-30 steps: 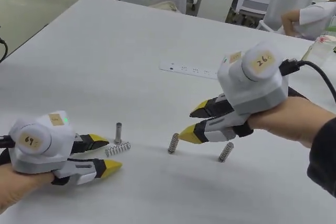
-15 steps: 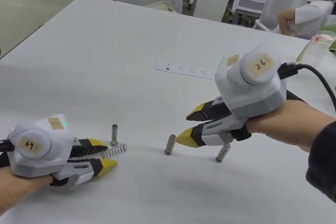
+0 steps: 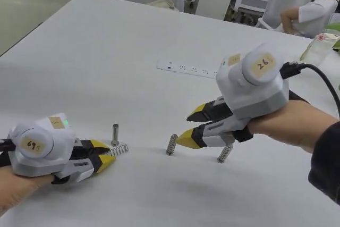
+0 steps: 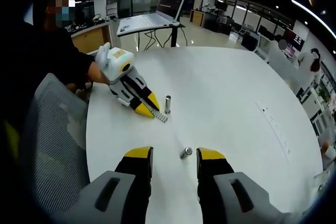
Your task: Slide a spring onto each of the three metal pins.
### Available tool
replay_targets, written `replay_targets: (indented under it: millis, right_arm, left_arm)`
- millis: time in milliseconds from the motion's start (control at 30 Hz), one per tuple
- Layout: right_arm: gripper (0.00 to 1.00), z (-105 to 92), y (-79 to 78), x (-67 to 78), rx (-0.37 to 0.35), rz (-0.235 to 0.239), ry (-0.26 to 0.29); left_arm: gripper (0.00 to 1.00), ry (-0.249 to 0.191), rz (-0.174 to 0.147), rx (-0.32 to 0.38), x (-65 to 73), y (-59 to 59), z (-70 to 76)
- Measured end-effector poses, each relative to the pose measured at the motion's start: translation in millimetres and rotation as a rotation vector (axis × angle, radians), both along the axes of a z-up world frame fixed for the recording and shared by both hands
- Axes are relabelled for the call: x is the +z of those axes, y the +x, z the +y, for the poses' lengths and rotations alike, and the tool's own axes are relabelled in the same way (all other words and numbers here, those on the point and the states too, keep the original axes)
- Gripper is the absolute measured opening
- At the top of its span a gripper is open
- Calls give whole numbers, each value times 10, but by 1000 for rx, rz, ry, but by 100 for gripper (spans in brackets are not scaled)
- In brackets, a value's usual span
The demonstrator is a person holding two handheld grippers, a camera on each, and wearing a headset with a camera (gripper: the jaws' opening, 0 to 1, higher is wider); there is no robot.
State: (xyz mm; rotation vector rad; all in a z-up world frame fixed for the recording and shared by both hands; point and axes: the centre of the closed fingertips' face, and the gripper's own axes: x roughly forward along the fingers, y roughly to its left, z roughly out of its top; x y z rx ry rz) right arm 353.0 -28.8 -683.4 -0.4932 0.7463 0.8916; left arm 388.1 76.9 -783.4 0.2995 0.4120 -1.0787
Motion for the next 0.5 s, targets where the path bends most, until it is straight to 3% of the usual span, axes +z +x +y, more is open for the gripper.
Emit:
replay_targets:
  millis: [500]
  right_arm:
    - [31,75,-37,34,19,-9,1]
  left_arm:
    - [3,5,-10,-14,25,-84,-1]
